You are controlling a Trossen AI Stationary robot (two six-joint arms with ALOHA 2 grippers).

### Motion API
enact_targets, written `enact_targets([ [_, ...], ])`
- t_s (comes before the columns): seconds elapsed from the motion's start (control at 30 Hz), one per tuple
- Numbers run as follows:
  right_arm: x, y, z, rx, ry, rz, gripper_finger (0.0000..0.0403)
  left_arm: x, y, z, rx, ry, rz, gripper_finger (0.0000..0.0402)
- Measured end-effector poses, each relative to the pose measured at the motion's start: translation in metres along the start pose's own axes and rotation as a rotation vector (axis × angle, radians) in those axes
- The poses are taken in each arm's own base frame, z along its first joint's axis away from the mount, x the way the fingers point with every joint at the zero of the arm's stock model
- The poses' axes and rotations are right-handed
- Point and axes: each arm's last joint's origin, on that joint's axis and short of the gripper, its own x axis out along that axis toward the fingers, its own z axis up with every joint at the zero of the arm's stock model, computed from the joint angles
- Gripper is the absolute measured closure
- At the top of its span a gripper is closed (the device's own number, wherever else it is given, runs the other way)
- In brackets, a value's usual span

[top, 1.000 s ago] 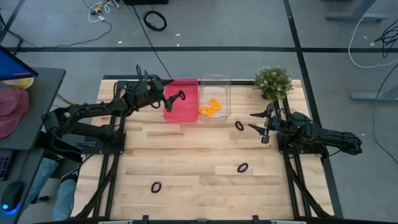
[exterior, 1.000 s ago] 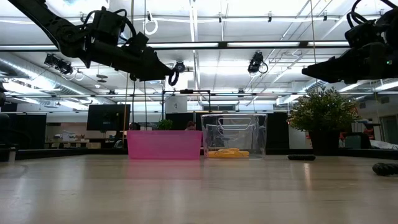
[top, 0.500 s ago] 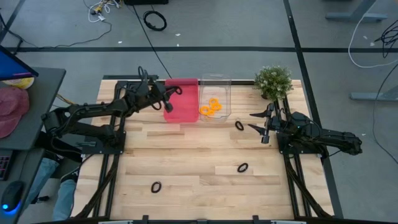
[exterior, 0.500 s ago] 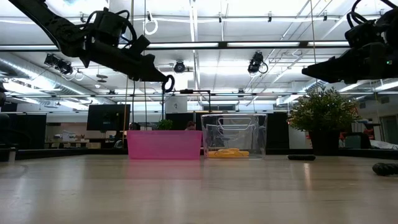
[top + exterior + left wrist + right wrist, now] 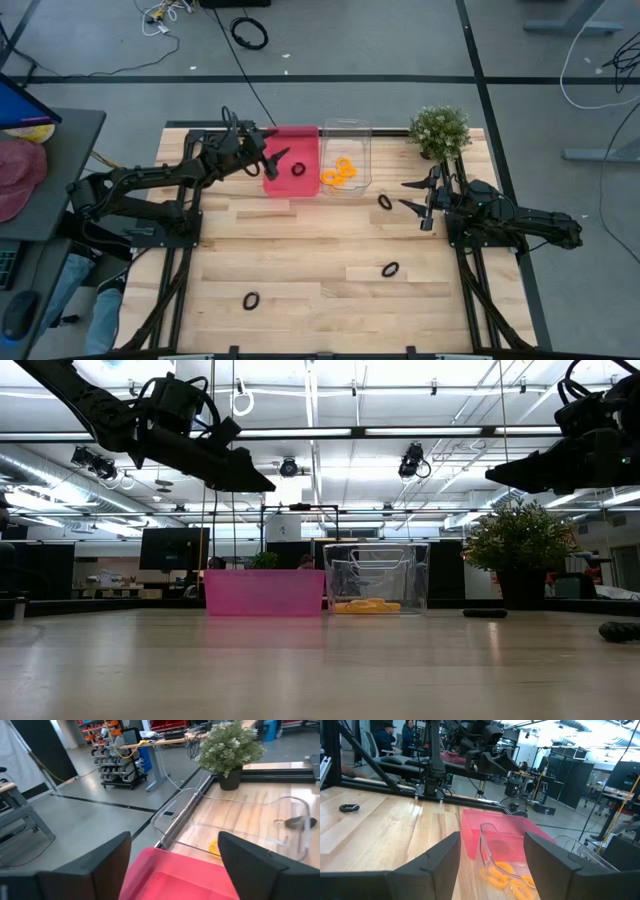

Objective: Sort spring keychains
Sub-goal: Put the black spring keychain into the red bin

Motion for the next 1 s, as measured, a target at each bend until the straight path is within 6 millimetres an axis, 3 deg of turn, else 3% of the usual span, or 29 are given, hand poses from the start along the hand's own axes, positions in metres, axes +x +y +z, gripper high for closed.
enact_targets([
  [0.13,0.000,0.000,0.000,0.000,0.000,0.000,0.0182,0.000,0.001,0.000,0.001,0.005,0.022,0.0080],
  [0.5,0.000,0.000,0.000,0.000,0.000,0.000,0.0182,-0.001,-0.009,0.002,-0.004,-0.002,-0.014,0.0082],
  [0.73,0.000,0.000,0.000,0.000,0.000,0.000,0.0182,-0.008,-0.038,0.003,-0.027,0.028,-0.115,0.0083],
  [1.0,0.000,0.000,0.000,0.000,0.000,0.000,0.0182,-0.030,-0.085,0.011,-0.062,0.022,-0.266,0.0083],
])
